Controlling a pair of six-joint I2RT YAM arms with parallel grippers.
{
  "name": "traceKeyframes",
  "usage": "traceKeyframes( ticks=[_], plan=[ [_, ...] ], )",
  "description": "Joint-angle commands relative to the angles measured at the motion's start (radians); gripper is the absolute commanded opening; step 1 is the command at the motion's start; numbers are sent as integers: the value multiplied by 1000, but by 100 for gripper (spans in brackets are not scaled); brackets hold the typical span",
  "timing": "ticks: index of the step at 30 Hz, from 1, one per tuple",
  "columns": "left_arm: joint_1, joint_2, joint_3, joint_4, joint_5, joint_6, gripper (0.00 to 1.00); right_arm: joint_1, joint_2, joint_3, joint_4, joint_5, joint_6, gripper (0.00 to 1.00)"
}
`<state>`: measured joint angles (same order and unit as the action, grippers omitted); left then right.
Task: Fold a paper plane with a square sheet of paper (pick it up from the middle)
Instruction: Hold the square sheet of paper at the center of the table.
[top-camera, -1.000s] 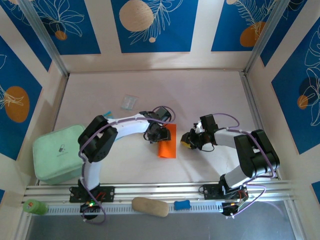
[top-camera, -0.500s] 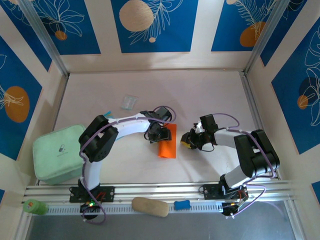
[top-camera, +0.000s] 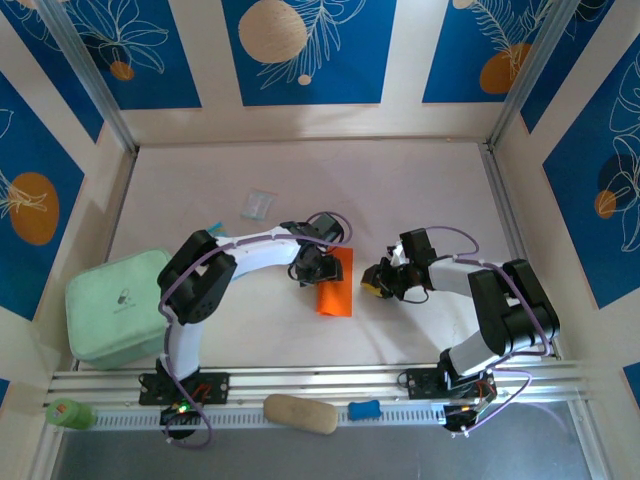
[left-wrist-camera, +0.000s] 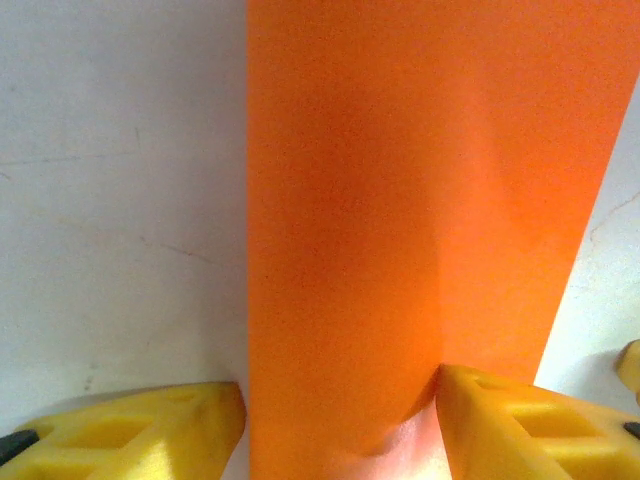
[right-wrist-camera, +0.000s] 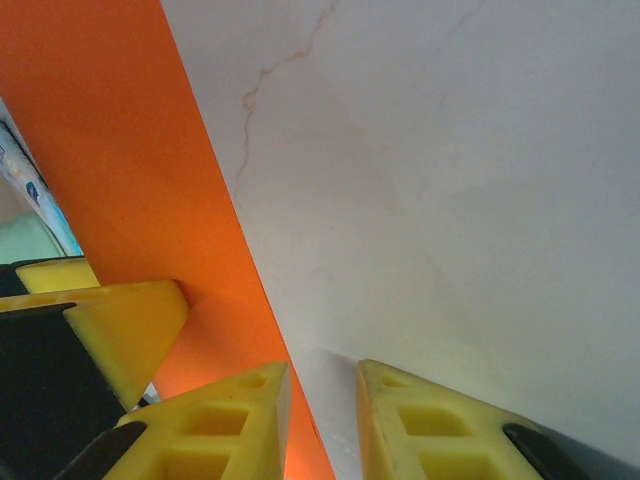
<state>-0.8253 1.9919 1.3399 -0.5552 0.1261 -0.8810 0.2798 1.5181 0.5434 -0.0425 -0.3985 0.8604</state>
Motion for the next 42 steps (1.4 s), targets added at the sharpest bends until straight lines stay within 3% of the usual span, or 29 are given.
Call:
traceKeyframes(
  ticks=[1,42],
  plan=[
    [-3,107,-36,83,-31,24,59,5,-33,-5,-7,-6,-14,24],
    [-5,118,-37,92,0,28,57,32,-13,-4,58,-19,10,23]
  ],
)
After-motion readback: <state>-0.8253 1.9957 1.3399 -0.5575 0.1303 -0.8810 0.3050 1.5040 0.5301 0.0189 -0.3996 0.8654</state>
